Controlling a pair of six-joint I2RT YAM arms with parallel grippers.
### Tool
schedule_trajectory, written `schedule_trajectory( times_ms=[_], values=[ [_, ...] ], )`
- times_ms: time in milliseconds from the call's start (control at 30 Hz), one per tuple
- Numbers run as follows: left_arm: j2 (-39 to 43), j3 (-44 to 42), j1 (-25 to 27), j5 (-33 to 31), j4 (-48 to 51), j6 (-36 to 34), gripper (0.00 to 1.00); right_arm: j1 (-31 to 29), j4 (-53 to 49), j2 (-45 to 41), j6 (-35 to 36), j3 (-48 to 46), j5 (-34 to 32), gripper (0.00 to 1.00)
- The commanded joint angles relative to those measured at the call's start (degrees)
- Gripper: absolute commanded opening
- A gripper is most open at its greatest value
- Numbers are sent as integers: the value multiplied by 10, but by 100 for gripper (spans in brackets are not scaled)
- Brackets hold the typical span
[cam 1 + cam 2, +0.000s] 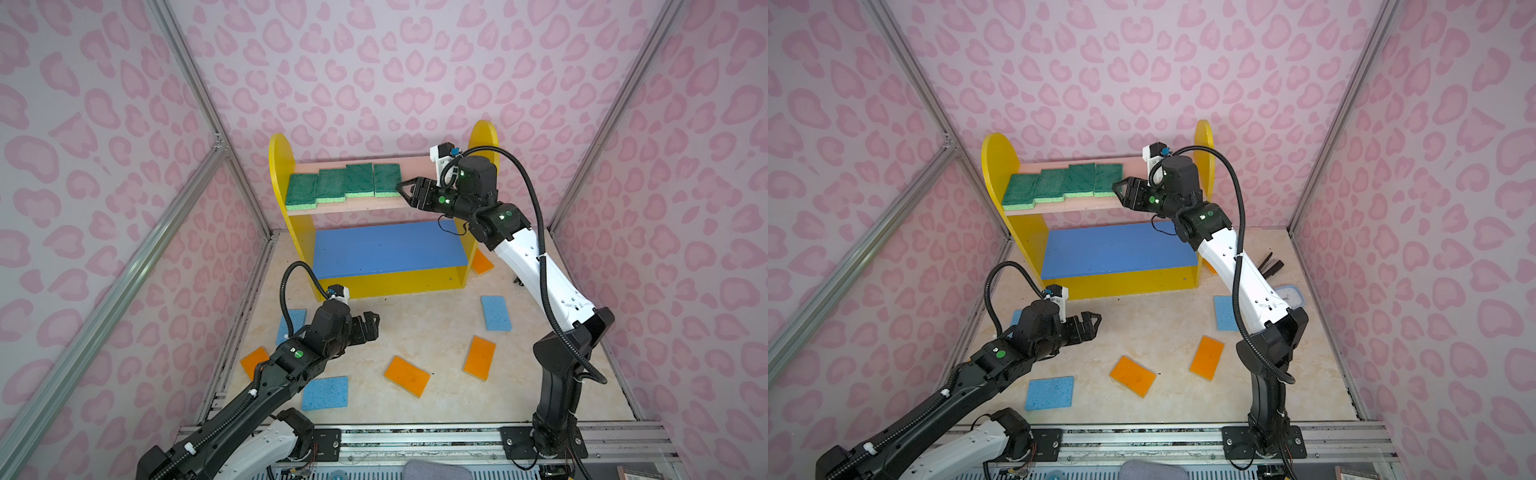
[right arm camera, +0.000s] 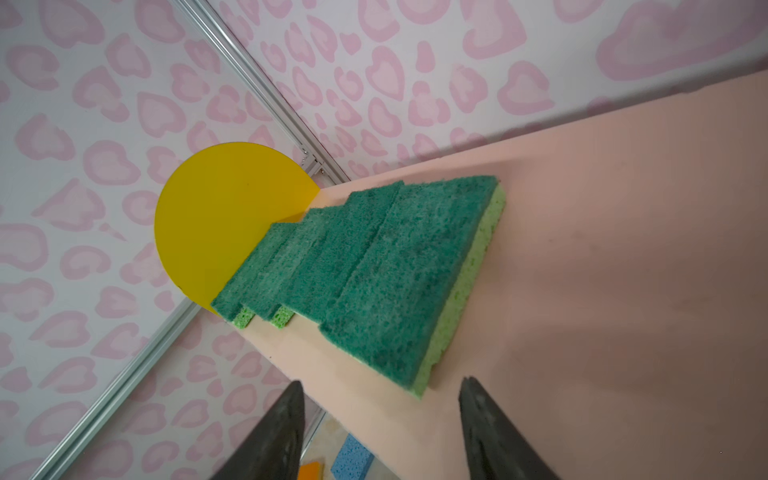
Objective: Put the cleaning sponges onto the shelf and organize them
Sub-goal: 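Open the right gripper and release the sponge on the shelf, then withdraw the right gripper from the shelf while the left gripper grasps an orange sponge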
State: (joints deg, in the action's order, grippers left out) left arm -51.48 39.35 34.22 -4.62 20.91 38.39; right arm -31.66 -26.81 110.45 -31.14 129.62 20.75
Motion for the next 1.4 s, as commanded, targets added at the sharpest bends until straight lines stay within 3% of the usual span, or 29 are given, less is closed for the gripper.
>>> schedule_trajectory(
  times_ms=[0, 400, 633, 733, 1000, 1167, 1367],
  values=[
    [4, 2, 0, -10, 3, -3, 97, -2, -51, -6, 53, 2, -56, 62],
    [22, -11, 0, -24, 18, -8, 100, -7, -47, -28, 79, -7, -67, 62],
    [-11, -19, 1, 27, 24, -29, 75, -32, -16, -115, 100, -105, -60, 62],
    [-29, -45, 10, 52, 2, -22, 72, -42, 5, -168, 101, -183, -49, 62],
    [-43, -102, 65, 46, -50, 9, 61, -49, 83, -328, 62, -475, -13, 62],
    [-99, -131, 103, 58, -118, 20, 57, -48, 125, -419, 51, -651, -21, 60],
    [-159, -137, 125, 69, -172, 23, 56, 17, 149, -504, 12, -787, 13, 60]
  ],
)
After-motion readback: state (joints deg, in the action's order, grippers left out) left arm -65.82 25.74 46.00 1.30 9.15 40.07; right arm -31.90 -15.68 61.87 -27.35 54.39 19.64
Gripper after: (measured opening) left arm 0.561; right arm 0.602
